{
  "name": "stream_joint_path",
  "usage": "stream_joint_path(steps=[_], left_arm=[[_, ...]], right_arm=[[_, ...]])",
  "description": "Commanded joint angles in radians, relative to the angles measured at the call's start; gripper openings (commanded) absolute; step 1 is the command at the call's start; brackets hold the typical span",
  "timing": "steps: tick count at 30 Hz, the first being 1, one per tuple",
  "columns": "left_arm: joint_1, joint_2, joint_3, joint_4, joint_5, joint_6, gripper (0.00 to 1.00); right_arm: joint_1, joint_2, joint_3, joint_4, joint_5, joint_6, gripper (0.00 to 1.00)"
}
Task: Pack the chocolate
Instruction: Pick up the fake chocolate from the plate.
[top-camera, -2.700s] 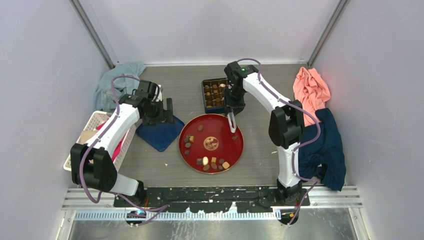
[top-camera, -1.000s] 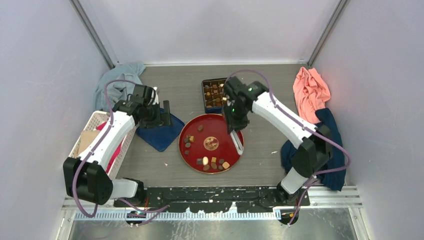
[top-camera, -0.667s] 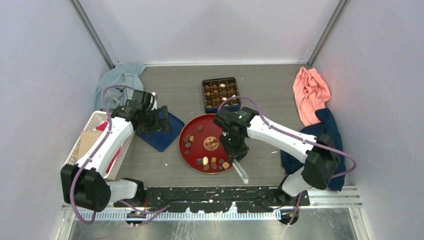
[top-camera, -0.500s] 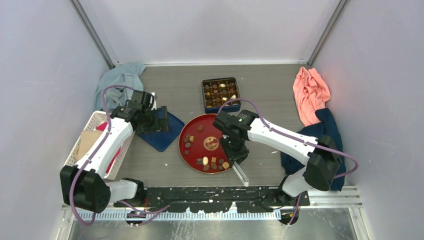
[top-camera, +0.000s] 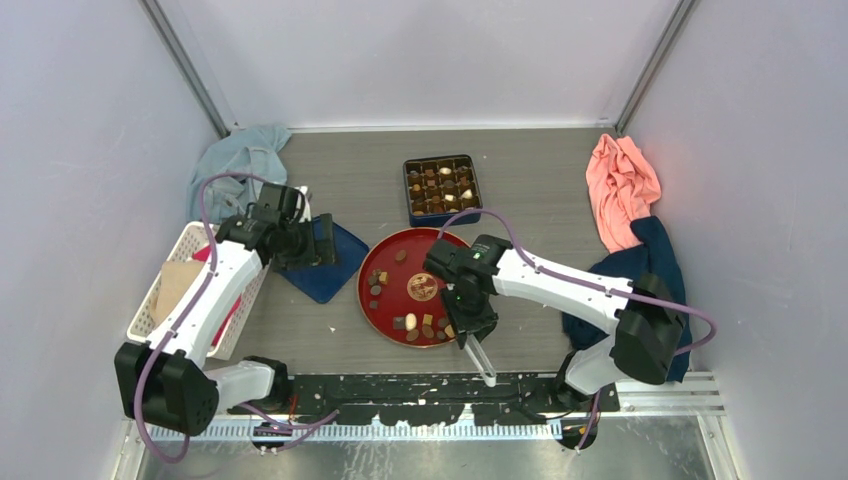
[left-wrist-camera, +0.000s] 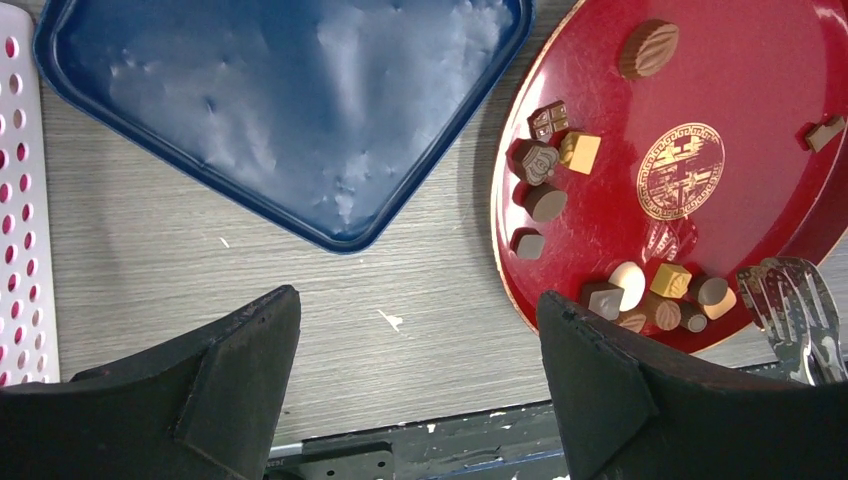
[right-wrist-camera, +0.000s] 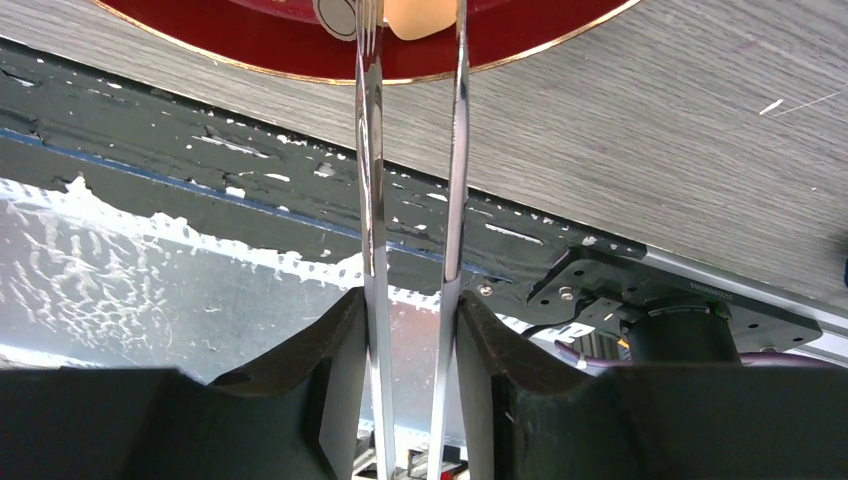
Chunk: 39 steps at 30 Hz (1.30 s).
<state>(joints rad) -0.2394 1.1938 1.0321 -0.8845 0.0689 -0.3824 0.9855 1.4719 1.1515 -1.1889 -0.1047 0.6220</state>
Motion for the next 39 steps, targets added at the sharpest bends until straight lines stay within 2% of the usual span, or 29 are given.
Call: stream_joint_path(steps=[1, 22, 39], left_arm=[[0.008, -0.045, 0.004, 0.012, 0.030, 0.008, 0.88], [0.008, -0.103, -0.052, 0.030, 0.021, -0.007, 0.88], [0.008, -0.098, -0.055, 0.032, 0.030, -0.006, 0.88]], right_arm=[[0.025, -0.054, 0.000, 0.032, 0.030, 0.073, 0.42], [0.071, 0.037, 0.013, 0.024, 0.030, 0.040, 0.45], [0.079, 0.036, -0.016, 0.052, 0.000, 0.035, 0.47]])
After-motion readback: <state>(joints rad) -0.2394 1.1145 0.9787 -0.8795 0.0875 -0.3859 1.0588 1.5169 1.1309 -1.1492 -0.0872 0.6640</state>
